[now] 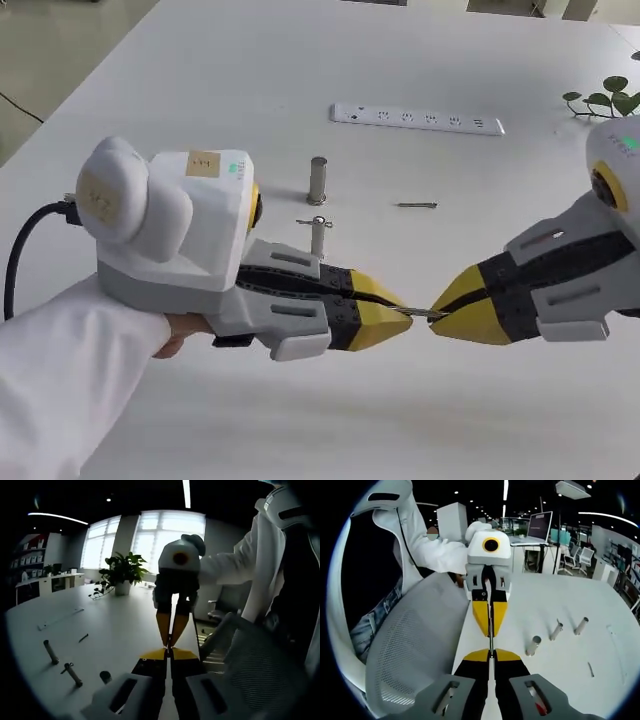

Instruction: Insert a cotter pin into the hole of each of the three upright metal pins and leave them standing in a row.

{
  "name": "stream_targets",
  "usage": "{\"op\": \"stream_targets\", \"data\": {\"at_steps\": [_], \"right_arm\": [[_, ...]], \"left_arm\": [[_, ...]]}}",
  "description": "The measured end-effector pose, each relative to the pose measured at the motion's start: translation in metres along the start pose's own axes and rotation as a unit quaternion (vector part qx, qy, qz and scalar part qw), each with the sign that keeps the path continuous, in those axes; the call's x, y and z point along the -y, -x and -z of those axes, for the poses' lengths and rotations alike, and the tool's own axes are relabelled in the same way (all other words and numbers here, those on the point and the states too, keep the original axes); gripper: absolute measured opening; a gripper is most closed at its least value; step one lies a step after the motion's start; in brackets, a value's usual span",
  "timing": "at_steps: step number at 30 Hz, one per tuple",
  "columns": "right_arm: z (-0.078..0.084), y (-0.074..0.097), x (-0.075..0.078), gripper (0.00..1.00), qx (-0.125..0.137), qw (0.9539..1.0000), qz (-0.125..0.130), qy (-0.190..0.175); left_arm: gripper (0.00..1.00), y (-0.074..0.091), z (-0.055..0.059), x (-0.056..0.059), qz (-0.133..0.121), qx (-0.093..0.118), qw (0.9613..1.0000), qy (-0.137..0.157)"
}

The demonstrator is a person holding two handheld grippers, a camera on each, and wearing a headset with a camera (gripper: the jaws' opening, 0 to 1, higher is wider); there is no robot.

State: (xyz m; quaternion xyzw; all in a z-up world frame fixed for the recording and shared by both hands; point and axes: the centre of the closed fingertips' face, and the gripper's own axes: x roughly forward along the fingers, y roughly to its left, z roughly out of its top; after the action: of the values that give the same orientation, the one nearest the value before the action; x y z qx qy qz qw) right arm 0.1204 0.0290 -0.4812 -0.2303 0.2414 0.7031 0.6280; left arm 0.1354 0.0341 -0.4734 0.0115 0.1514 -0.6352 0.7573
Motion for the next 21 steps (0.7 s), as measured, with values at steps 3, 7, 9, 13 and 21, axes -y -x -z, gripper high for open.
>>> {"op": "stream_targets", "data": {"at_steps": [3,7,9,13,21], "right_arm": [[-0.0004,-0.0008,-0.003,0.0,-0.008,0.9999,-0.004,0.007],[0.0009,-0.001,-0.003,0.0,-0.016,0.9998,-0.007,0.01],[0.0011,-0.0008,-0.0024,0.0,-0.018,0.9998,-0.008,0.011],[0.0006,-0.0015,-0.0022,0.0,-0.018,0.9997,-0.005,0.015],[-0.0006,-0.0034,-0.0001,0.0,-0.017,0.9997,0.0,0.018]], "left_arm": [[0.0,-0.0004,0.0032,0.0011,0.004,-0.005,1.0,-0.002],[0.0,-0.0005,0.0064,0.001,0.005,-0.011,0.9999,-0.003],[0.0,-0.0002,0.0069,0.0011,0.006,-0.011,0.9999,-0.001],[0.0,0.0013,0.0067,0.0,0.004,-0.005,0.9999,0.008],[0.01,0.0038,0.0067,-0.0056,-0.01,0.009,0.9988,0.047]]}}
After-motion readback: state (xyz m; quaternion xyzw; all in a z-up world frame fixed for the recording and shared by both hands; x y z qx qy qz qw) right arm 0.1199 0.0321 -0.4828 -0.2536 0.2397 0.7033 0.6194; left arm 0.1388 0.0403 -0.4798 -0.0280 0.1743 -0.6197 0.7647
